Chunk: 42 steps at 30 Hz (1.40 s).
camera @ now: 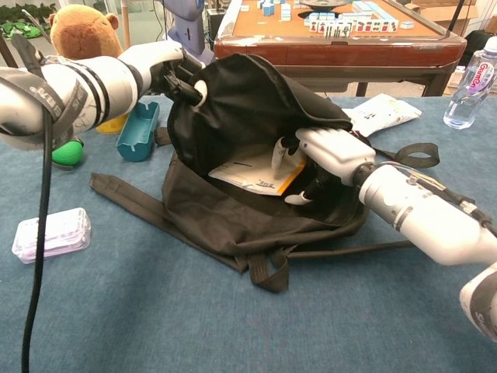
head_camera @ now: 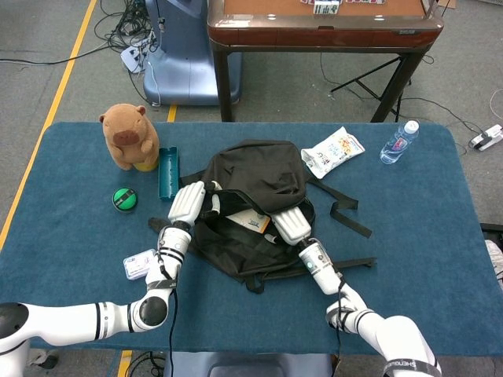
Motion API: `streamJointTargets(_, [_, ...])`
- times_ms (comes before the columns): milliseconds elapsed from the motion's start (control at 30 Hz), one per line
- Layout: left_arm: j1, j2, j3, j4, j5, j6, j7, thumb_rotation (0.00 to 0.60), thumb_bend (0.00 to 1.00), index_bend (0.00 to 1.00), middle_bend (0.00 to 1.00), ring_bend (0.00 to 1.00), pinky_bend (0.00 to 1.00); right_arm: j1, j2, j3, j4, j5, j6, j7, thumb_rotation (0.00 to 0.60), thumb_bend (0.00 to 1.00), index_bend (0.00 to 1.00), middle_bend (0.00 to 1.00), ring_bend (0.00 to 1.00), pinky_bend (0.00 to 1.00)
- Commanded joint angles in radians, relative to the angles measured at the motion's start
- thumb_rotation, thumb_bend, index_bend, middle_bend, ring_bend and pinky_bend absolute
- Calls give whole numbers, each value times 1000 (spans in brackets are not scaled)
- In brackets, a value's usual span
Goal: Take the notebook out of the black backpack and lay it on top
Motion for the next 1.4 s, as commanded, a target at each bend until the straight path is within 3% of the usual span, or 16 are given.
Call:
streamJointTargets(33, [-2,5,2,-4,-5,3,7,600,692,662,506,534,287,13,-17,4,25,7,-15,11,600,13,418,312,253,394])
streamJointTargets(833, [-8,14,9,-19,-31,20,11,600,691,661,506,535,287,91,-124,4,213,20,-55,69,600,84,418,343,255,394])
streamJointTargets(1100, [-5,18,11,-20,-31,21,7,600,692,660,506,535,287,98,-140,3,248,24,-43,78,600,241,436,385,278,394])
streamJointTargets(1400, [-9,14,14,-13,-31,16,5,600,692,657,506,535,286,98,-145,5,269,31,-9,100,600,319,529,450,341,400])
